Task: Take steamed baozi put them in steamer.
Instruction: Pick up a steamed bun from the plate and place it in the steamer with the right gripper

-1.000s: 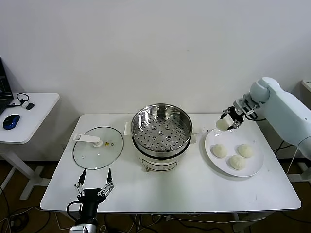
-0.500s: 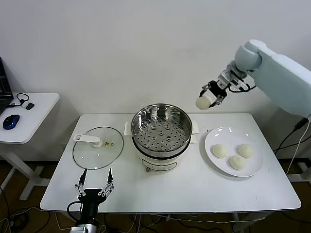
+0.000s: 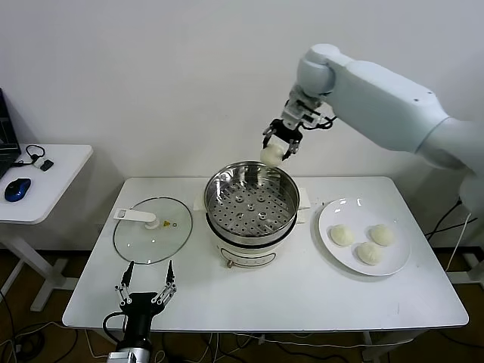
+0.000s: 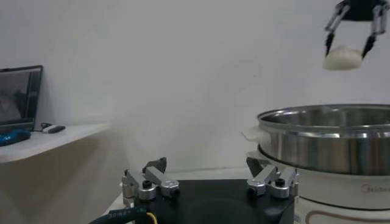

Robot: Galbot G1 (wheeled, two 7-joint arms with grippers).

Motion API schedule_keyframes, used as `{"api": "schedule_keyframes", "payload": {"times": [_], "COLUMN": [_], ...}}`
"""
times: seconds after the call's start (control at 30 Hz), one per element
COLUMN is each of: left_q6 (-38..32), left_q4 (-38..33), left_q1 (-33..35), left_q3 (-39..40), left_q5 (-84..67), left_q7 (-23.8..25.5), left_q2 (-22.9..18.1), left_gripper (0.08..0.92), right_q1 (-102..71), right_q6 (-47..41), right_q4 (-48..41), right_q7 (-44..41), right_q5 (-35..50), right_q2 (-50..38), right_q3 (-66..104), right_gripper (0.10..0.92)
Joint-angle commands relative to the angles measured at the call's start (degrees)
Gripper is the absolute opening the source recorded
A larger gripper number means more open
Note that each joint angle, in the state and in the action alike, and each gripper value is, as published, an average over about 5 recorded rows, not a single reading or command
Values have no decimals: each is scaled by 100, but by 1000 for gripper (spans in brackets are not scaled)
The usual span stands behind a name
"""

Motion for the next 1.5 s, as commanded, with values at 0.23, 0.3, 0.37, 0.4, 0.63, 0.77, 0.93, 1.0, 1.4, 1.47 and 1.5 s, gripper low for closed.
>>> {"api": "schedule_keyframes", "payload": {"times": [0.23, 0.3, 0.37, 0.4, 0.63, 0.77, 0.93, 1.0, 1.4, 1.47, 1.5], "left_q6": [5, 1, -2, -4, -16, -21, -23, -23, -34, -35, -36], "left_q4": [15, 21, 25, 26, 32, 37, 42, 41, 54, 56, 57], "left_q1": [-21, -20, -18, -15, 3, 7, 11, 10, 27, 29, 30], "left_q3": [-1, -1, 0, 1, -15, -38, -57, -56, -37, -37, -36], "left_q5": [-28, -30, -33, -33, -55, -75, -90, -92, -93, -95, -96], "left_q7": [2, 1, -1, -2, 0, 1, 1, 3, 6, 6, 5], "left_q2": [11, 13, 13, 12, 13, 17, 20, 20, 16, 16, 15], "left_gripper": [823, 823, 823, 823, 823, 823, 823, 823, 823, 823, 823], "right_q1": [-853, -953, -1049, -1090, -1317, -1405, -1497, -1525, -1671, -1685, -1687], "right_q6": [718, 790, 875, 909, 1097, 1121, 1177, 1218, 1365, 1375, 1378], "right_q4": [-521, -580, -643, -670, -848, -907, -913, -908, -935, -933, -930], "right_q7": [200, 241, 275, 293, 374, 387, 413, 427, 548, 574, 585], "right_q5": [-1877, -2102, -2325, -2430, -2969, -3042, -3216, -3291, -3681, -3718, -3724], "right_q2": [775, 828, 887, 913, 1047, 1076, 1081, 1082, 1112, 1107, 1103], "right_q3": [402, 523, 638, 684, 967, 1040, 1134, 1164, 1402, 1420, 1419], "right_gripper": [632, 633, 635, 636, 636, 636, 636, 636, 641, 657, 677]}}
